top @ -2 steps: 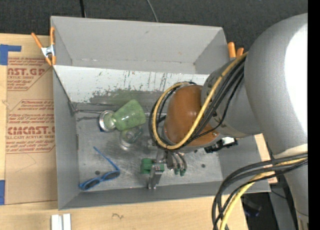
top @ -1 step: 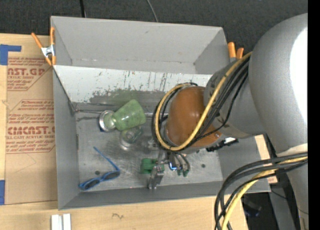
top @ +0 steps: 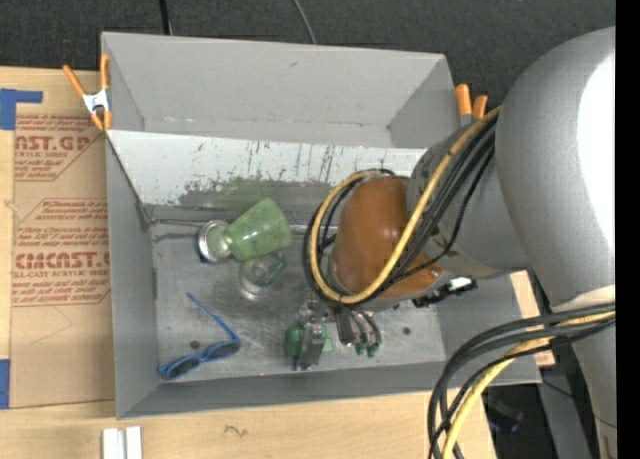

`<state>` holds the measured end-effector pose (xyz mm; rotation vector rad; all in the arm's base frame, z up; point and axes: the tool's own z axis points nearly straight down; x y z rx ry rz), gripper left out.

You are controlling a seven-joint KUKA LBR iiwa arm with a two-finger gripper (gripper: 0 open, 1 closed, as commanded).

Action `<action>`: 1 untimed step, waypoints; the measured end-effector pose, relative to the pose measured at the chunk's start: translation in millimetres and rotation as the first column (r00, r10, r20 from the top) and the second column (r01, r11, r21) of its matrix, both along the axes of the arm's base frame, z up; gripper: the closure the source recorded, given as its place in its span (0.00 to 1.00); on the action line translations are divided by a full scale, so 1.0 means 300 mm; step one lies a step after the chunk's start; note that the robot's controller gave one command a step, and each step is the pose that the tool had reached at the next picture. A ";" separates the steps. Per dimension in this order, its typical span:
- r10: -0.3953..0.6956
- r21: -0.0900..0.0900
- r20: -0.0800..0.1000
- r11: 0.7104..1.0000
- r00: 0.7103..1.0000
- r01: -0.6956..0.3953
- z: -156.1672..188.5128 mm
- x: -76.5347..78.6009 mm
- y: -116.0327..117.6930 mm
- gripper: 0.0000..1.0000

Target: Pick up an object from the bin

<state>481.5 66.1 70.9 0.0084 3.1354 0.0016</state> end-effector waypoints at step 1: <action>0.001 0.000 -0.004 1.000 1.000 -0.001 0.111 0.002 0.002 1.00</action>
Offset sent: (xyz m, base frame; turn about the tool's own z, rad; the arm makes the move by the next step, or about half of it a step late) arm 0.0002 -0.0001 0.0320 0.0000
